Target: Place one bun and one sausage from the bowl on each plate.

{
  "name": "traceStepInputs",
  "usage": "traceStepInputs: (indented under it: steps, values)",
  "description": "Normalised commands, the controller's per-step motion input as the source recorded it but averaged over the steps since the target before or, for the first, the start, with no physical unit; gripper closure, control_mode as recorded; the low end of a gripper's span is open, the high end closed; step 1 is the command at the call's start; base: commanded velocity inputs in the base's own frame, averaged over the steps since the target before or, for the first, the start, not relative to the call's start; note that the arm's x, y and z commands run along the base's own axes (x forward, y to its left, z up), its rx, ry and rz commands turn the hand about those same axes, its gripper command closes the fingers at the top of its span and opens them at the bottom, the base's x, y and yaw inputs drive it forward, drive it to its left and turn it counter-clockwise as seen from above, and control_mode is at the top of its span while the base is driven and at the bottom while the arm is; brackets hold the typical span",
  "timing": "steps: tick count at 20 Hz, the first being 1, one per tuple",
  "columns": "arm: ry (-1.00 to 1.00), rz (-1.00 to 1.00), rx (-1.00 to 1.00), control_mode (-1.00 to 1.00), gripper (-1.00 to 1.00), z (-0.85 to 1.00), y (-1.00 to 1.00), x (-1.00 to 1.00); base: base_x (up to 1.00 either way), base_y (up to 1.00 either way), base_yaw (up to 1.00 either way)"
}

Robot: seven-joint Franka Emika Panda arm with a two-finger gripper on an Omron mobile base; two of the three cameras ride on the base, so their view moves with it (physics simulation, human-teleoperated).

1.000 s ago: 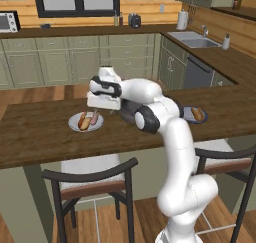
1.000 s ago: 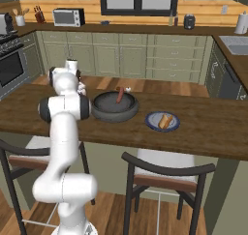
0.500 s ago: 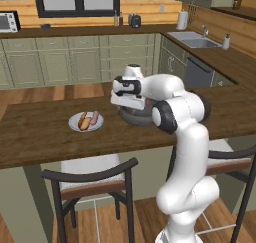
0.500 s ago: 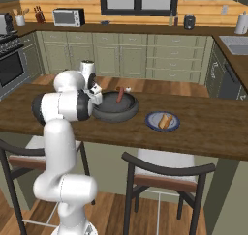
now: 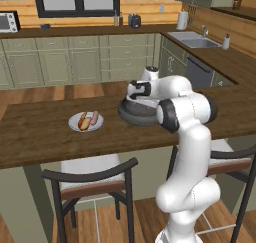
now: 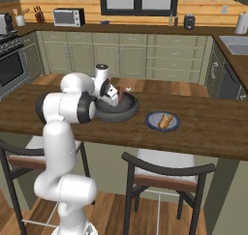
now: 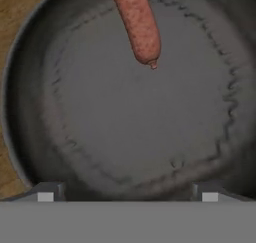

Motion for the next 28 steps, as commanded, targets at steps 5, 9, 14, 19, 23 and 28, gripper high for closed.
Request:
traceStepInputs:
  steps: [5, 9, 14, 19, 23, 28]
  values:
    - [-0.03, 0.0, -0.08, -1.0, -1.0, 0.0, -0.14, 0.61, 0.0, 0.0, 0.0]
    - [-0.02, 0.0, -0.16, -1.0, -1.0, 0.0, -0.18, 0.61, 0.0, 0.0, 0.0]
    - [0.0, 0.0, -0.14, -1.0, -1.0, -0.08, -0.24, 0.47, 0.0, 0.0, 0.0]
    - [0.02, 0.0, -0.03, -1.0, -1.0, -0.25, -0.26, 0.35, 0.0, 0.0, 0.0]
    - [0.03, 0.0, 0.0, -1.0, -1.0, -0.29, -0.22, 0.25, 0.0, 0.0, 0.0]
    - [0.01, 0.0, 0.0, -1.0, 1.0, -0.08, -0.01, 0.0, 0.0, 0.0, 0.0]
